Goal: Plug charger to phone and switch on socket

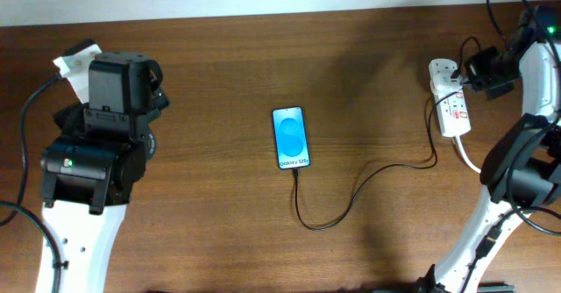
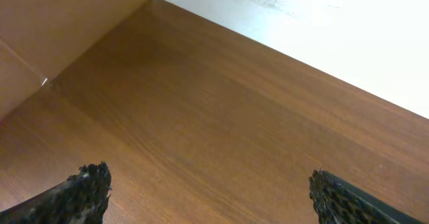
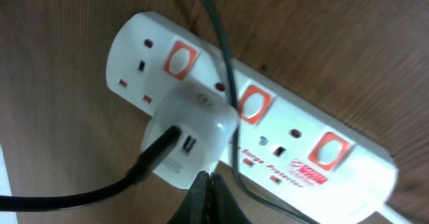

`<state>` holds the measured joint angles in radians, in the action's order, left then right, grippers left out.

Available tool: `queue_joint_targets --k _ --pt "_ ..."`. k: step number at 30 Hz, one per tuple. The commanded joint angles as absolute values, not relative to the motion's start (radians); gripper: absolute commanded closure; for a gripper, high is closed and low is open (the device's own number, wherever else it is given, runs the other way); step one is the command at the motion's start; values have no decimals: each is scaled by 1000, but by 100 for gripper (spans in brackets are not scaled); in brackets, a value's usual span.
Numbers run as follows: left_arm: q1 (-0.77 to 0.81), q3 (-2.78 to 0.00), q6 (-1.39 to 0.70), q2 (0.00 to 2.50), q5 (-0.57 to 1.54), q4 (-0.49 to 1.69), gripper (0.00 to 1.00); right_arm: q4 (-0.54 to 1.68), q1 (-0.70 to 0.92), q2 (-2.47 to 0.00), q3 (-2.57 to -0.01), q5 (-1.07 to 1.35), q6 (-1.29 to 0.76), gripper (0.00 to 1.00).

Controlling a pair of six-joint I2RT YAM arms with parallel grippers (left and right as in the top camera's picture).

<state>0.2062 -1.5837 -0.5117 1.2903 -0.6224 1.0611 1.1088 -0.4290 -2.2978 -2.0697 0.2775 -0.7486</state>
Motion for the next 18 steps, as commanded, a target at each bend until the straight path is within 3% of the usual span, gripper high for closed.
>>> queue_joint_targets --k 1,18 --pt "207 -1580 -499 1290 -644 1075 1 1112 -416 -2330 -2088 217 -768 96" --pt "207 -1580 -499 1290 -644 1080 1 1121 -420 -2365 -2084 183 -769 96"
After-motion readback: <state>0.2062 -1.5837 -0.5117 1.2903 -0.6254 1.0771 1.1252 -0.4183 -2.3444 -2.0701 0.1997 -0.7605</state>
